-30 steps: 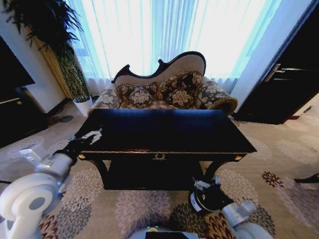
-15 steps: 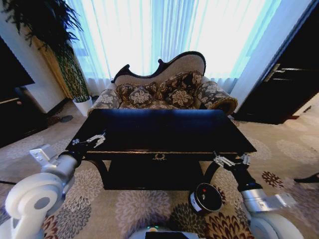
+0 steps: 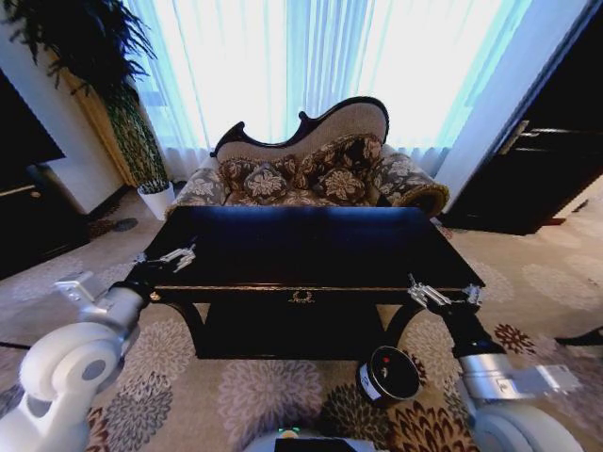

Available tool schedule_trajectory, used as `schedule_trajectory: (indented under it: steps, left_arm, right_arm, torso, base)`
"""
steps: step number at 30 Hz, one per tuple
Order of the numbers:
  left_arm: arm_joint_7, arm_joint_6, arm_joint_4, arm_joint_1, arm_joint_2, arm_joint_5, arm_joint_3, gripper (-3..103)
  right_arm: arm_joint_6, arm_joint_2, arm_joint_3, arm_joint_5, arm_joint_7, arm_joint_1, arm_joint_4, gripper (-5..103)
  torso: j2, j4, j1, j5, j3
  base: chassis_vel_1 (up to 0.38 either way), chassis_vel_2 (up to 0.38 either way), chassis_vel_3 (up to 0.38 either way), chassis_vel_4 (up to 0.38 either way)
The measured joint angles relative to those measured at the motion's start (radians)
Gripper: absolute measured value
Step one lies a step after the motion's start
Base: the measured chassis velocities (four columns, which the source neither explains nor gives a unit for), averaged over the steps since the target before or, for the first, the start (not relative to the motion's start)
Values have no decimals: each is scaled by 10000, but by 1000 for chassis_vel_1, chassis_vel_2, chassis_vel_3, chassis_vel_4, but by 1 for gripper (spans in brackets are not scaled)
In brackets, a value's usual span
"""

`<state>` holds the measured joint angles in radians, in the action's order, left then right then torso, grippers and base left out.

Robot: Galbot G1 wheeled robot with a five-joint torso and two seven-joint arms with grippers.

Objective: Move to the front of the table and place the trash on the table into the trash bin.

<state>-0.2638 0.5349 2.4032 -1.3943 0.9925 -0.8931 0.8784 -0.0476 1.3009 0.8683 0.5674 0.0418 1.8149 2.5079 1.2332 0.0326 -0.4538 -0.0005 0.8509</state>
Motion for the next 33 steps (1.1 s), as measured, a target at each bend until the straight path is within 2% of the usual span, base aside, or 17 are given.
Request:
schedule_trajectory:
  steps: [3, 4, 5, 6, 8, 9, 10, 13, 14, 16, 19, 20, 23, 24, 28, 30, 33]
  left_arm:
    - [489, -76, 127, -467, 106, 249, 431, 100]
    - [489, -76, 127, -467, 106, 249, 431, 100]
    - [766, -201, 112, -582, 116, 359, 639, 100]
    - [1155, -453, 70, -689, 116, 527, 827, 100]
    - [2778, -1693, -55, -1040, 79, 1080, 1375, 100]
    - [2778, -1693, -55, -1040, 79, 1080, 1375, 100]
    - [3391, -2225, -101, -1133, 58, 1243, 1545, 100]
    - [4376, -3133, -363, -1088, 71, 1697, 1839, 100]
    - [4376, -3133, -363, -1088, 71, 1697, 1839, 100]
    - [4595, -3352, -445, -1129, 293, 2213, 2099, 100]
    - [4074, -3255, -385, -1541, 874, 2388, 2260, 100]
    - [4074, -3255, -385, -1541, 874, 2388, 2260, 100]
    - [3719, -3240, -7, -2288, 1649, 2352, 2289, 100]
    - [3719, -3240, -7, -2288, 1649, 2352, 2289, 100]
    - [3502, -3262, 470, -2669, 2070, 2330, 2055, 100]
    - [3153, -3188, 929, -2965, 2413, 2499, 1611, 100]
    - [3034, -3155, 962, -3064, 2458, 2659, 1346, 100]
  right_arm:
    - [48, 222, -601, -150, -138, 29, -25, 100]
    - [48, 222, -601, -150, -138, 29, -25, 100]
    - [84, 267, -716, -226, -156, 72, -30, 100]
    - [104, 292, -769, -301, -164, 94, -32, 100]
    - [141, 310, -818, -470, -222, 115, -43, 100]
    - [141, 310, -818, -470, -222, 115, -43, 100]
    - [151, 302, -820, -479, -271, 124, -46, 100]
    - [192, 232, -824, -336, -364, 180, -56, 100]
    - [192, 232, -824, -336, -364, 180, -56, 100]
    - [218, 164, -789, -264, -375, 201, -60, 100]
    - [220, 56, -772, -216, -376, 211, -63, 100]
    - [220, 56, -772, -216, -376, 211, -63, 100]
    - [215, -21, -853, -197, -378, 162, -66, 100]
    - [215, -21, -853, -197, -378, 162, -66, 100]
    - [182, 5, -918, -231, -376, 140, -69, 100]
    - [169, 80, -1093, -377, -396, 47, -187, 100]
    - [175, 102, -1222, -433, -404, 7, -270, 100]
  torso:
    - [0, -2, 0, 4, 0]
    - [0, -2, 0, 4, 0]
    - [-1, -2, 0, 2, 0]
    - [0, 0, 0, 3, 0]
    - [0, -3, 0, 2, -1]
    - [0, -3, 0, 2, -1]
    - [1, -4, 0, 2, 0]
    - [0, 0, 0, 3, 0]
    - [0, 0, 0, 3, 0]
    - [0, 2, 0, 3, -1]
    - [0, -2, 0, 1, 0]
    - [0, -2, 0, 1, 0]
    - [0, -3, 0, 3, 0]
    - [0, -3, 0, 3, 0]
    - [1, -3, 0, 2, 0]
    - [0, -1, 1, 5, -1]
    - [1, -2, 0, 5, -1]
  base:
    - [0, 0, 0, 0]
    - [0, 0, 0, 0]
    - [0, 0, 0, 0]
    - [0, 0, 0, 0]
    - [0, 0, 0, 0]
    - [0, 0, 0, 0]
    - [0, 0, 0, 0]
    - [0, 0, 0, 0]
    - [0, 0, 0, 0]
    - [0, 0, 0, 0]
    - [0, 0, 0, 0]
    - [0, 0, 0, 0]
    - [0, 0, 0, 0]
    - [0, 0, 0, 0]
    - [0, 0, 0, 0]
    - [0, 0, 0, 0]
    - [0, 0, 0, 0]
